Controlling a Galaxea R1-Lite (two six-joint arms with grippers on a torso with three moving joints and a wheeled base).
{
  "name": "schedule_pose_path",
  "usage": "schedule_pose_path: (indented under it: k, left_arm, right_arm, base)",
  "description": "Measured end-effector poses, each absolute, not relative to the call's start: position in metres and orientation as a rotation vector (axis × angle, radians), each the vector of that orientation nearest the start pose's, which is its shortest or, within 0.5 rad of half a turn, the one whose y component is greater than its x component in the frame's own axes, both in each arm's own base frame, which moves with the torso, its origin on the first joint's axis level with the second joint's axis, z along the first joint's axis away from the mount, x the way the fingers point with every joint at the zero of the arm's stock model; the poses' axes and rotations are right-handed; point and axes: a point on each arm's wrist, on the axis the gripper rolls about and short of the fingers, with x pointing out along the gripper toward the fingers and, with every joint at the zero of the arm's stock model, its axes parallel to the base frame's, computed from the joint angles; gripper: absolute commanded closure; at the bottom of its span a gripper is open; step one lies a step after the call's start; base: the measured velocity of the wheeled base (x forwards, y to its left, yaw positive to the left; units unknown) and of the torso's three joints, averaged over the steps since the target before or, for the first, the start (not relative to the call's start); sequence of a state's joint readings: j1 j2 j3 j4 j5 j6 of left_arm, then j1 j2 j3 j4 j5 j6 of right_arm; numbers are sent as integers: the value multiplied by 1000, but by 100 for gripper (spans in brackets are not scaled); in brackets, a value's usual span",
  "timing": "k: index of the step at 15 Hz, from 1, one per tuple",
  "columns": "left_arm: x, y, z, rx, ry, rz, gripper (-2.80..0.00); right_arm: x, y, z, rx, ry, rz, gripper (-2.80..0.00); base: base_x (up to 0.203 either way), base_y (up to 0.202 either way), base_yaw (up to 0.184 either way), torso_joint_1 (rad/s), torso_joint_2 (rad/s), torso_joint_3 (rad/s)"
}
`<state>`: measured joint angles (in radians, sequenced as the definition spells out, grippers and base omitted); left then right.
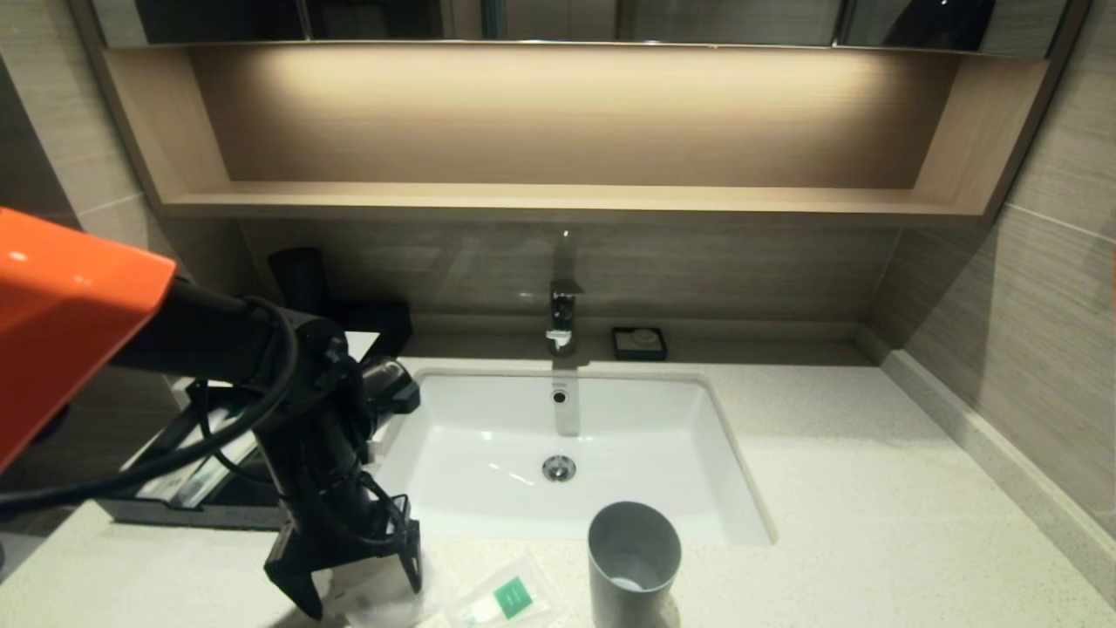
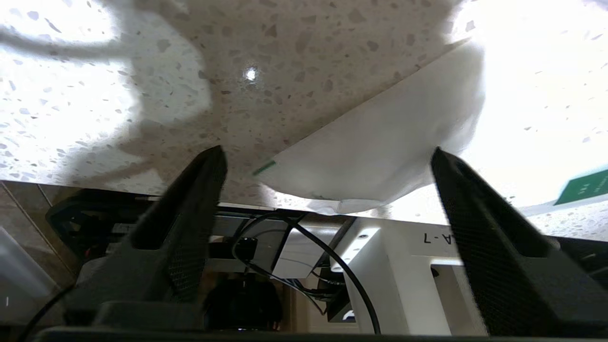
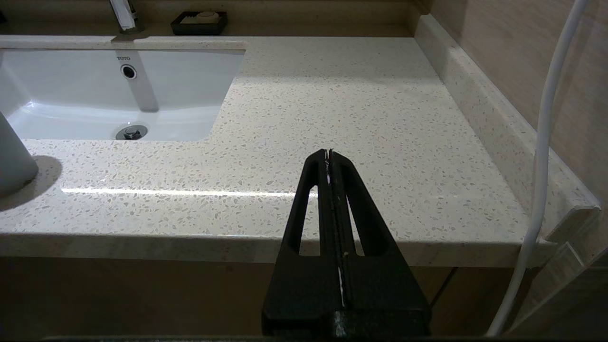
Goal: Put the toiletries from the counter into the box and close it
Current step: Pick up the bathroom toiletry, then place the bathroom toiletry into the drawer
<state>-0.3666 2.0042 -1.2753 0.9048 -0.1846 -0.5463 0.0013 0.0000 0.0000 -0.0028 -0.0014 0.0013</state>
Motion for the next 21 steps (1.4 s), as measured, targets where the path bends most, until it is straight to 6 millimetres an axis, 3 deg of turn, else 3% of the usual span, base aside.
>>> schedule_pose_path:
  k: [9, 13, 18, 21]
  left_arm:
    - [276, -110, 111, -246, 1705, 28, 0]
    - [271, -102, 128, -269, 1669, 27, 0]
    - [272, -64, 173, -350, 1510, 22, 0]
    - [279, -30, 196, -406, 1397, 51, 0]
  right_arm:
    - [-23, 0, 76, 2, -3, 0, 0]
    - [-23, 0, 76, 1, -3, -1, 0]
    - [-23, 0, 76, 2, -3, 0, 0]
    - [-23, 0, 76, 1, -3, 0, 0]
  base:
    - [0, 0, 0, 0, 0, 0]
    - [0, 0, 0, 0, 0, 0]
    - [0, 0, 0, 0, 0, 0]
    - [0, 0, 0, 0, 0, 0]
